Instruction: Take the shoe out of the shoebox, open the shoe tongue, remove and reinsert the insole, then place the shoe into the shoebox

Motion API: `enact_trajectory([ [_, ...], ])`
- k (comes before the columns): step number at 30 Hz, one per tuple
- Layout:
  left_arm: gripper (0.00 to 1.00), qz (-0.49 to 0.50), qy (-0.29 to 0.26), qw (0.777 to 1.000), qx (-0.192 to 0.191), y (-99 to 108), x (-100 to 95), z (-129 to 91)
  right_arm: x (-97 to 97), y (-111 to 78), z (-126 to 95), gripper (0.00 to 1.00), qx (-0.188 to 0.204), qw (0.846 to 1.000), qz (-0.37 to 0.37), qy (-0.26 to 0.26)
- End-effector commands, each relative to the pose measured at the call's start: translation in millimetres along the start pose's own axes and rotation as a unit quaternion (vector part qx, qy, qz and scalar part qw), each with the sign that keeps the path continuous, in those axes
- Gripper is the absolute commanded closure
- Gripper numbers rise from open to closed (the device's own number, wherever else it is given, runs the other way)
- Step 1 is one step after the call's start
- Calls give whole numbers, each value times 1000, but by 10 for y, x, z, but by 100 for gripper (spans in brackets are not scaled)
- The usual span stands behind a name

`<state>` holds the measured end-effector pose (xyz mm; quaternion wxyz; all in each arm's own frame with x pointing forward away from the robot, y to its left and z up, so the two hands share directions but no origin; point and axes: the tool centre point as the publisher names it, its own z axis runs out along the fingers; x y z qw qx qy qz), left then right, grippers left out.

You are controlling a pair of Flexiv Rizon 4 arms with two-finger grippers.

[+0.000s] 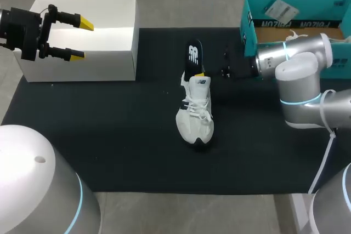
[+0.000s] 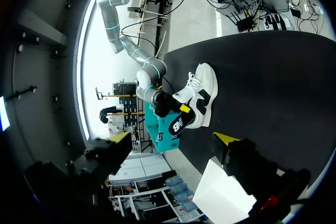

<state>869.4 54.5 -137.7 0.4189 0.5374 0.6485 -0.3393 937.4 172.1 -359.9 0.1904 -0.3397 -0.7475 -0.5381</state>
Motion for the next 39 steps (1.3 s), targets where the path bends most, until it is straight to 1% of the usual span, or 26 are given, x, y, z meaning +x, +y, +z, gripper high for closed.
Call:
enact_trajectory([
  [1,0,0,1,1000,0,1,-2,1,23,-2,-11,60,-5,1000,-2,-3],
  [2,0,0,1,1000,0,1,-2,1,18,33,-20,54,-7,1000,-6,-5],
  [3,0,0,1,1000,0,1,-2,1,10,57,-30,51,-7,1000,-10,-7],
  [4,0,0,1,1000,0,1,-2,1,-3,107,-45,45,-7,1000,-15,-7],
  [6,0,0,1,1000,0,1,-2,1,-23,178,-57,43,-4,1000,-23,-7],
  [9,0,0,1,1000,0,1,-2,1,-43,261,-80,50,4,999,-35,-8],
  [12,0,0,1,1000,0,1,-2,1,-48,316,-106,57,3,999,-41,-11],
  [14,0,0,1,1000,0,1,-2,1,-47,328,-113,67,3,999,-43,-13],
  [15,0,0,1,1000,0,1,-2,1,-46,328,-113,75,2,999,-43,-14],
  [16,0,0,1,1000,0,1,-2,1,-45,325,-117,93,2,999,-43,-15],
  [17,0,0,1,1000,0,1,-2,1,-46,311,-117,100,2,999,-40,-17],
  [22,0,0,1,1000,0,1,-2,1,-36,186,-78,100,7,1000,-25,-18],
  [31,0,0,1,1000,0,1,-2,1,75,-65,65,100,9,1000,3,-1],
  [35,0,0,1,1000,0,1,-2,1,99,-121,75,100,5,1000,8,1],
  [36,0,0,1,1000,0,1,-2,1,96,-108,58,75,2,1000,7,-1],
  [37,0,0,1,1000,0,1,-2,1,83,-93,36,43,0,1000,4,-4],
  [38,0,0,1,1000,0,1,-2,1,72,-61,18,39,-2,1000,0,-7],
  [39,0,0,1,1000,0,1,-2,1,63,-16,5,42,-3,1000,-6,-8],
])
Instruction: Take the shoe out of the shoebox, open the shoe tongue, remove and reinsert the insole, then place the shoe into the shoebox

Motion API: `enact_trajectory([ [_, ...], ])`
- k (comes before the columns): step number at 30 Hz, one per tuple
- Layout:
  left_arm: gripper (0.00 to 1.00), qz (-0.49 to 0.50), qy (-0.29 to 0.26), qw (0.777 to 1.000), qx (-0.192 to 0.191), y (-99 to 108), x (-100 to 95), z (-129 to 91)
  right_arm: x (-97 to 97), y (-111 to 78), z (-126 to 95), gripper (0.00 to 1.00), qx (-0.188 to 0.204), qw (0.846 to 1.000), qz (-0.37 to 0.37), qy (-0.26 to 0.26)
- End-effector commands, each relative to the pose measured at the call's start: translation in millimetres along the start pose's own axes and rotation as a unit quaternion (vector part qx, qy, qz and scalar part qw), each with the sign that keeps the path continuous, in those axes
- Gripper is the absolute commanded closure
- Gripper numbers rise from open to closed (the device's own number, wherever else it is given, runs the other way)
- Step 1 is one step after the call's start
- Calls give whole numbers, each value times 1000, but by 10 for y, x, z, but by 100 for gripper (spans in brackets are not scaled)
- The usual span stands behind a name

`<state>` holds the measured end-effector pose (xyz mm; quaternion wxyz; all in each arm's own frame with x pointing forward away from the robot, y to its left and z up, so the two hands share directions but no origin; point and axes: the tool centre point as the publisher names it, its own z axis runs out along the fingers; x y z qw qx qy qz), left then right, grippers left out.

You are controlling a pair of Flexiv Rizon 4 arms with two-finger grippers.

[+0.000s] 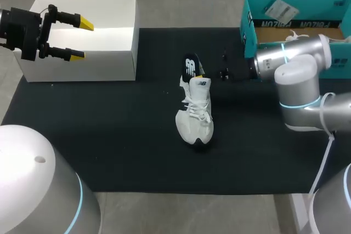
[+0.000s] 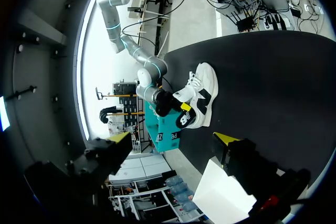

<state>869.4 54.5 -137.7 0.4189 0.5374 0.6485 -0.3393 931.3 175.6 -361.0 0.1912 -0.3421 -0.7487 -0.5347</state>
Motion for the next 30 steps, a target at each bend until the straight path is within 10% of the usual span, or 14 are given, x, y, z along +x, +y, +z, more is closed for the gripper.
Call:
enact_trajectory([
  [1,0,0,1,1000,0,1,-2,1,2,68,-39,42,-3,1000,-13,-8],
  [11,0,0,1,1000,0,1,-2,1,-146,433,-177,58,5,998,-55,-22],
  [17,0,0,1,1000,0,1,-2,1,-211,489,-206,100,1,998,-62,-28],
  [30,0,0,1,1000,0,1,-2,1,-105,225,-79,100,-6,999,-30,-20],
])
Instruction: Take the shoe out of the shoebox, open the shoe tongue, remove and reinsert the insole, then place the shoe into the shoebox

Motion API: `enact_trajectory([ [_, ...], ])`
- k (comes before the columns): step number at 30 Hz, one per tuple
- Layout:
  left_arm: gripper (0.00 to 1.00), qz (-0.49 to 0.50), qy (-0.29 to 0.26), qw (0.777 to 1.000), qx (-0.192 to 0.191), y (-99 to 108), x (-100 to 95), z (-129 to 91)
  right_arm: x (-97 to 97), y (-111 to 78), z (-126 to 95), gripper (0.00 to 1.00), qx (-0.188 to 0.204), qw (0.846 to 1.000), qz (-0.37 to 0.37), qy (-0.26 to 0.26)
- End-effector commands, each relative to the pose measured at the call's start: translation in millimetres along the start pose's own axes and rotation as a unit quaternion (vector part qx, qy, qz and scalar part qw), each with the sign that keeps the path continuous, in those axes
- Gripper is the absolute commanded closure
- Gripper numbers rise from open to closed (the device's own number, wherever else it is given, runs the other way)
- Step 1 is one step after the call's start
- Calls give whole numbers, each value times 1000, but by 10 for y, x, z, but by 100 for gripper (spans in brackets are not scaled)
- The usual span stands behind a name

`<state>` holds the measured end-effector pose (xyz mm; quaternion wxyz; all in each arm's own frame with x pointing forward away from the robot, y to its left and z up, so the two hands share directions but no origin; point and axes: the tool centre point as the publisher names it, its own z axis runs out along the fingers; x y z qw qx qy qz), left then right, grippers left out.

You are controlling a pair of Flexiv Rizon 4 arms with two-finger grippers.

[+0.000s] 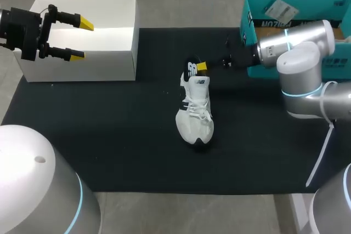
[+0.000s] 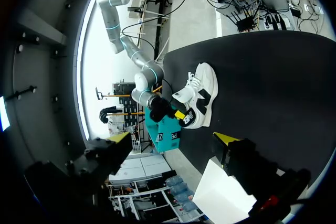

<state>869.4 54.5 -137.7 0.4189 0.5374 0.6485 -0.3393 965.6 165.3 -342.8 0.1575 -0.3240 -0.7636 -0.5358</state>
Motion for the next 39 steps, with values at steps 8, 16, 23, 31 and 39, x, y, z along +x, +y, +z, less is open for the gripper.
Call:
enact_trajectory([
  [8,0,0,1,1000,0,1,-2,1,187,-356,128,100,-3,999,38,7],
  [16,0,0,1,1000,0,1,-2,1,153,-275,89,52,-6,1000,27,-1],
  [23,0,0,1,1000,0,1,-2,1,57,-67,40,51,11,1000,2,0],
  [31,0,0,1,1000,0,1,-2,1,-3,19,2,100,14,1000,-10,-2],
  [39,0,0,1,1000,0,1,-2,1,-13,-43,56,100,19,1000,0,8],
])
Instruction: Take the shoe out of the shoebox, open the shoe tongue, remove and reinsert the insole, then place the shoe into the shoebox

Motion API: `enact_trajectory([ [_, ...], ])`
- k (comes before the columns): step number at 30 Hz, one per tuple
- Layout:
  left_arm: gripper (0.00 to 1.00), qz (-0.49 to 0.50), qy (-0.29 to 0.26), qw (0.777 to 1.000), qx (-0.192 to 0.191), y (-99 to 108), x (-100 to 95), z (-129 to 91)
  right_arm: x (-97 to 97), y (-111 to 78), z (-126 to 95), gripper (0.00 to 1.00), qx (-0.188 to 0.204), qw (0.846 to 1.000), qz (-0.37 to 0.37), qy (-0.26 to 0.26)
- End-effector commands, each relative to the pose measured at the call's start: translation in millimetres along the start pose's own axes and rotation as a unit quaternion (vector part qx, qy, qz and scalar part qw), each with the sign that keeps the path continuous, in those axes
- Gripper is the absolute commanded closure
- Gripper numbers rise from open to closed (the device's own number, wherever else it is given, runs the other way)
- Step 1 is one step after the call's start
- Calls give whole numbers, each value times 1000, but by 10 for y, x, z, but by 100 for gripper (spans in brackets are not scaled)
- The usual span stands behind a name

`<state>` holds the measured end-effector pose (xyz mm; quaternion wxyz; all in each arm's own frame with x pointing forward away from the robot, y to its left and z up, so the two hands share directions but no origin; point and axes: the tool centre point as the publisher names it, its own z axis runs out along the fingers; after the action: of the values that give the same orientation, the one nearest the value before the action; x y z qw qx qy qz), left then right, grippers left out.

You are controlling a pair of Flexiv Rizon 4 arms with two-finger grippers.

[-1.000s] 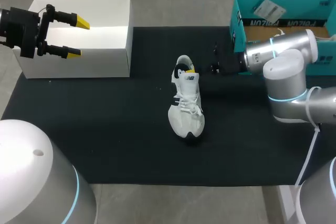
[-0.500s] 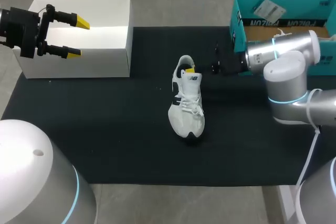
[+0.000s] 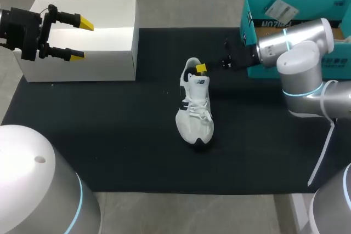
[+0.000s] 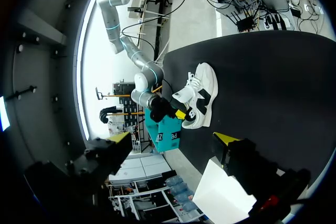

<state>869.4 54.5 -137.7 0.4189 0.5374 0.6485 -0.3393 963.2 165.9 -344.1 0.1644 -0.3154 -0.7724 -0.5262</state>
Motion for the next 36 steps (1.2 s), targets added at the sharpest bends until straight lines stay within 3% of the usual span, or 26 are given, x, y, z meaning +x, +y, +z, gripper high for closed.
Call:
enact_trajectory([
  [1,0,0,1,1000,0,1,-2,1,-24,-38,53,100,2,1000,6,4],
  [13,0,0,1,1000,0,1,-2,1,36,-165,80,100,1,1000,20,4],
  [14,0,0,1,1000,0,1,-2,1,38,-149,68,70,0,1000,19,1],
  [15,0,0,1,1000,0,1,-2,1,46,-123,62,30,0,1000,17,0],
  [16,0,0,1,1000,0,1,-2,1,52,-101,52,0,0,1000,15,-3],
  [25,0,0,1,1000,0,1,-2,1,162,33,46,0,66,997,11,-25],
  [36,0,0,1,1000,0,1,-2,1,282,174,-89,0,62,996,16,-57],
])
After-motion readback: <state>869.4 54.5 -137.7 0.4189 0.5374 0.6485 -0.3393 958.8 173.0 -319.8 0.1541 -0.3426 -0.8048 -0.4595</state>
